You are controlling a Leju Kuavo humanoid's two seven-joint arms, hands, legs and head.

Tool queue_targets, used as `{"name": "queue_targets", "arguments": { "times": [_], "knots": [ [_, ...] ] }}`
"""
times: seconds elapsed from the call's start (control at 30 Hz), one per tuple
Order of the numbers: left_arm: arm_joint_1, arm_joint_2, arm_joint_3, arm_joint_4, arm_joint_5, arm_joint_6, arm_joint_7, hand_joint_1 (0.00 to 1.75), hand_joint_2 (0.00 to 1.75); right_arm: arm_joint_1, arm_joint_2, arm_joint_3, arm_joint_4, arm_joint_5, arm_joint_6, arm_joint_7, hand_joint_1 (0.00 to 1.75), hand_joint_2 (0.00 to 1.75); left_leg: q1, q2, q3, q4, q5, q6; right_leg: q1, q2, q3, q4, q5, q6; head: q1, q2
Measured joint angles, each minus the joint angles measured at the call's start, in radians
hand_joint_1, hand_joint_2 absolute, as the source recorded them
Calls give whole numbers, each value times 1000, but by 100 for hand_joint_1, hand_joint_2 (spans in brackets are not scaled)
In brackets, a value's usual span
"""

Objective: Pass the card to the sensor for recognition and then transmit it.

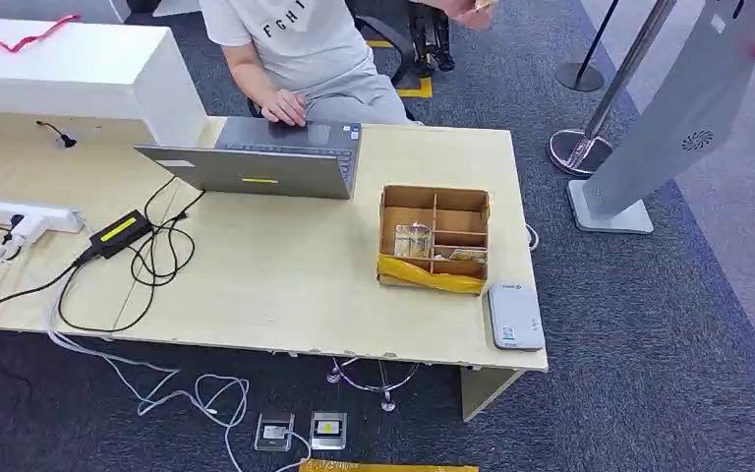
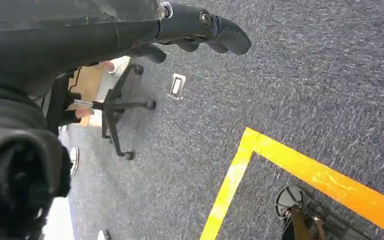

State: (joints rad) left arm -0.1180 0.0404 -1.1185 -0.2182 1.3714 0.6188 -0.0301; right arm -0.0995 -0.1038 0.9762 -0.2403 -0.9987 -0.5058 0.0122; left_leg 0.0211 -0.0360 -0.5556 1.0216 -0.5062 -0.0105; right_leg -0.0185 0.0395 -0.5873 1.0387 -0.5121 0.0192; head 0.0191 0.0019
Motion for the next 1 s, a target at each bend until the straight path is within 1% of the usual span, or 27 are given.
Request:
{"name": "queue_targets", "arguments": {
  "times": [0.27, 0.37, 0.47, 0.5, 0.57, 0.63, 0.73, 0.8, 0.9, 0.93, 1.0],
  "knots": [
    [0, 0, 0, 0, 8, 2, 0, 0, 0, 0, 0, 0, 0, -7, -10, -15, 0, 0, 0, 0, 0, 0, 0, 0, 0, 0, 0, 0, 0, 0, 0, 0],
    [0, 0, 0, 0, 10, 0, -2, 0, 0, 0, -5, 0, 0, -27, -16, -34, 0, 0, 0, 0, 0, 0, 0, 0, 0, 0, 0, 0, 0, 0, 0, 0],
    [0, 0, 0, 0, 10, -7, -11, 0, 0, -1, -29, -1, 0, -82, 11, -71, 0, 0, -1, 0, 0, 0, 0, 0, -1, 0, 0, 0, 0, 0, 0, 0],
    [0, 1, 0, 0, 10, -11, -13, 0, 0, -1, -44, -2, 0, -95, 23, -87, 0, 175, -1, 0, 0, 0, 0, 0, -1, 0, 0, 0, 0, 0, 0, 0],
    [0, 2, 0, 0, 10, -15, -18, 0, 0, -2, -76, -6, 0, -120, 44, -144, 0, 175, -1, 0, 0, 0, 0, 0, -1, 0, 0, 0, 0, 0, 0, 0],
    [0, 2, 0, 0, 10, -23, -24, 0, 0, -3, -114, -19, 0, -145, 48, -213, 0, 175, -3, 0, 0, 0, 0, 0, -3, 0, 0, 0, 1, 1, 0, 0],
    [0, 3, 0, 0, 5, -40, -26, 0, 0, -30, -176, -42, 0, -158, 37, -275, 0, 175, -4, 0, 0, 0, 0, 1, -4, 1, 0, 0, 1, 2, 0, 0],
    [-1, 4, 0, 0, -1, -53, -26, 0, 0, -63, -227, -57, 0, -150, 15, -312, 0, 175, -5, 1, 1, 0, 1, 2, -5, 1, 1, 0, 2, 2, 1, 0],
    [-1, 4, 0, 0, -6, -64, -26, 0, 0, -108, -296, -82, -21, -107, -15, -325, 0, 175, -6, 1, 0, 0, 1, 2, -7, 1, 1, 0, 3, 4, 0, 0],
    [-1, 4, 0, 0, -10, -68, -26, 0, 0, -121, -320, -92, -37, -82, -30, -317, 0, 175, -6, 1, 0, 0, 2, 4, -7, 1, 1, 0, 3, 4, -1, 0],
    [-1, 5, 0, 0, -13, -75, -29, 0, 0, -147, -372, -119, -88, 1, -80, -280, 0, 175, -6, 0, 1, 0, 2, 5, -7, 0, 1, 0, 3, 5, 0, 0]
  ]
}}
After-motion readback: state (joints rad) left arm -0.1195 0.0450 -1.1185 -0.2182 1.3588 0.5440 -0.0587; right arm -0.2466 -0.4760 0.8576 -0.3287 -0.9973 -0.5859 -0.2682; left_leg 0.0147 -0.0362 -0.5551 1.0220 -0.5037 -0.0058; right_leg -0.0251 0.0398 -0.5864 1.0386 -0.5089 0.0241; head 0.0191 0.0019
